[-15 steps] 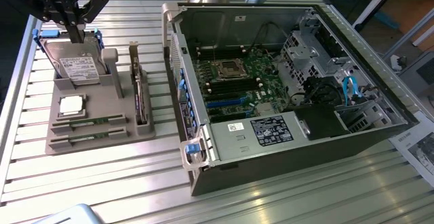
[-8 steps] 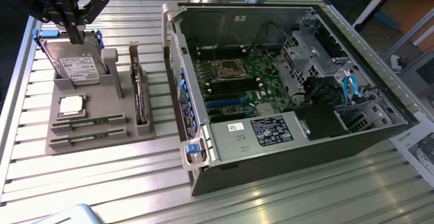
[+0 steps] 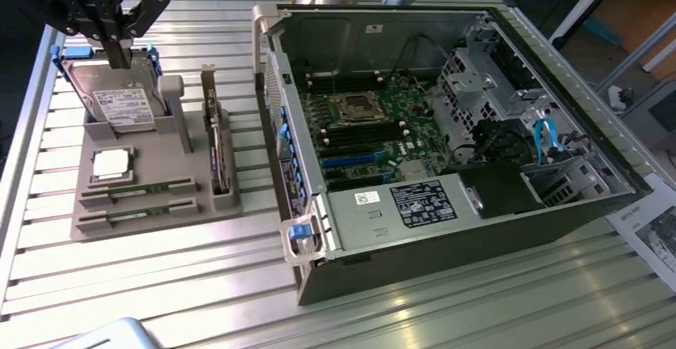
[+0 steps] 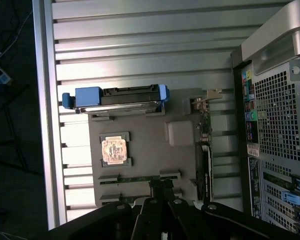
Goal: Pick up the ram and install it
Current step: 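Reach for the ram, then pick up the ram and move it above insertion slot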
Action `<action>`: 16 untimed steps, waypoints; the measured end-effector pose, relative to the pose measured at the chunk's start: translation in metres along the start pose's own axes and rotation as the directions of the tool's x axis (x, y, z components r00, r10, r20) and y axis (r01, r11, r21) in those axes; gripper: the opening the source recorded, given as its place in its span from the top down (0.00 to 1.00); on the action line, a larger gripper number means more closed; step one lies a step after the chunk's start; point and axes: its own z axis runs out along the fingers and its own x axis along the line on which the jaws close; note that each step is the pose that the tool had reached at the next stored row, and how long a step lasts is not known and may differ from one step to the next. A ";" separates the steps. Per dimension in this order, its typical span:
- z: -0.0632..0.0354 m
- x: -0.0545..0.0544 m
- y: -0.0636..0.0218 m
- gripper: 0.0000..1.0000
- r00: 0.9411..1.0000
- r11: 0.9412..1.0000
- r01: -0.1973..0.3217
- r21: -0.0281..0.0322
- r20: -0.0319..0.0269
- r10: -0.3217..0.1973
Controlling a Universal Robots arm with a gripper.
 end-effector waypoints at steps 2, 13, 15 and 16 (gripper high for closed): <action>0.0000 0.000 0.0000 0.90 1.000 1.000 0.000 0.000 0.000 0.000; -0.0005 -0.001 -0.0120 0.90 1.000 1.000 0.000 0.000 0.000 0.000; -0.0005 -0.001 -0.0120 0.90 1.000 1.000 0.000 0.000 0.000 0.000; -0.0005 -0.001 -0.0120 0.90 1.000 1.000 0.000 0.000 0.000 0.000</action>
